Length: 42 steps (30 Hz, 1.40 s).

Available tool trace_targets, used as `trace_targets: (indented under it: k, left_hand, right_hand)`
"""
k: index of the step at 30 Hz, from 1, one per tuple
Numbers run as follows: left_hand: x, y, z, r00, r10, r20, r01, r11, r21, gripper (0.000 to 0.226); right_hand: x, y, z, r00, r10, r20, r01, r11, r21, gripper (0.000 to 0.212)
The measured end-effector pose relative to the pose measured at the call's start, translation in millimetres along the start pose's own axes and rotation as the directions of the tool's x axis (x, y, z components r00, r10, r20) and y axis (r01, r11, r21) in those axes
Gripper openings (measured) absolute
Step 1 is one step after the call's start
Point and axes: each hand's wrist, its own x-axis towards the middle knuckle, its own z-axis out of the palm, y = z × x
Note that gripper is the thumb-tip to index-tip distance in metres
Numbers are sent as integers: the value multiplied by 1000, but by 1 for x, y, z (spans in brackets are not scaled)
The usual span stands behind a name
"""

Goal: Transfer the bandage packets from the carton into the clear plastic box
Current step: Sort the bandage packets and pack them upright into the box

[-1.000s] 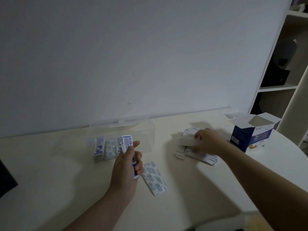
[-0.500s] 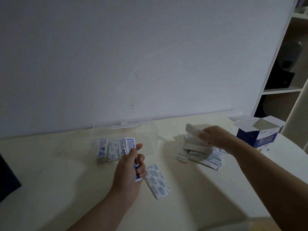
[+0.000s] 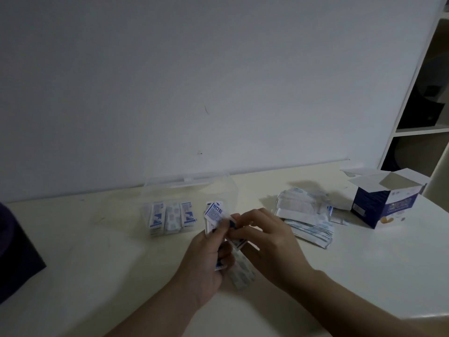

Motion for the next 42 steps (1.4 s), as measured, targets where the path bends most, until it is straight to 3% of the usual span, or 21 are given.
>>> trace_targets:
  k: [3, 5, 7, 9, 11, 14, 16, 24, 27, 29, 31, 34, 38, 42]
  left_hand:
    - [-2, 1, 1, 1000, 16, 16, -17, 998, 66, 24]
    - [-2, 2, 0, 1000, 14, 18, -15, 998, 60, 15]
    - [-1, 5, -3, 1000, 7, 7, -8, 998, 67, 14]
    - [-2, 6, -5, 1000, -8, -12, 9, 998, 69, 7]
    - [-3, 8, -6, 999, -26, -39, 28, 998, 62, 5]
    - [-2, 7, -5, 997, -52, -56, 55, 997, 45, 8]
    - [-1, 7, -4, 996, -65, -64, 67, 997, 27, 12]
    - [5, 7, -8, 990, -130, -57, 118, 976, -185, 25]
    - [7, 7, -9, 988, -150, -28, 137, 953, -269, 25]
    - [9, 6, -11, 989, -146, -17, 136, 950, -281, 25]
    - [11, 5, -12, 991, -135, -7, 128, 954, -269, 25]
    - [13, 4, -13, 993, -118, -29, 107, 965, -241, 26]
    - [12, 4, -12, 992, -115, -49, 101, 969, -227, 25]
    - [13, 4, -13, 991, -123, -57, 108, 969, -223, 25]
  right_hand:
    - [2, 1, -6, 997, -78, 26, 76, 996, 43, 7]
    - [4, 0, -13, 995, -87, 56, 79, 987, 144, 26]
    - [7, 9, -20, 998, 33, 58, -42, 986, 164, 33]
    - [10, 32, -26, 956, 293, 23, -293, 956, 5, 30]
    - [9, 67, -33, 816, 563, 131, -523, 816, -245, 31]
    - [4, 105, -43, 487, 769, 414, -547, 638, -542, 53]
    - [3, 113, -46, 419, 794, 439, -583, 607, -540, 55]
    - [3, 110, -46, 503, 762, 408, -581, 648, -493, 13]
    - [-3, 106, -44, 582, 718, 381, -510, 688, -516, 19]
    - [-5, 105, -43, 613, 713, 341, -538, 693, -480, 27]
    - [-3, 103, -45, 610, 730, 307, -604, 679, -417, 29]
    - [1, 101, -50, 556, 779, 289, -717, 626, -307, 9]
    - [2, 98, -53, 493, 792, 360, -780, 586, -220, 16]
    - [2, 96, -54, 524, 788, 323, -787, 593, -170, 20]
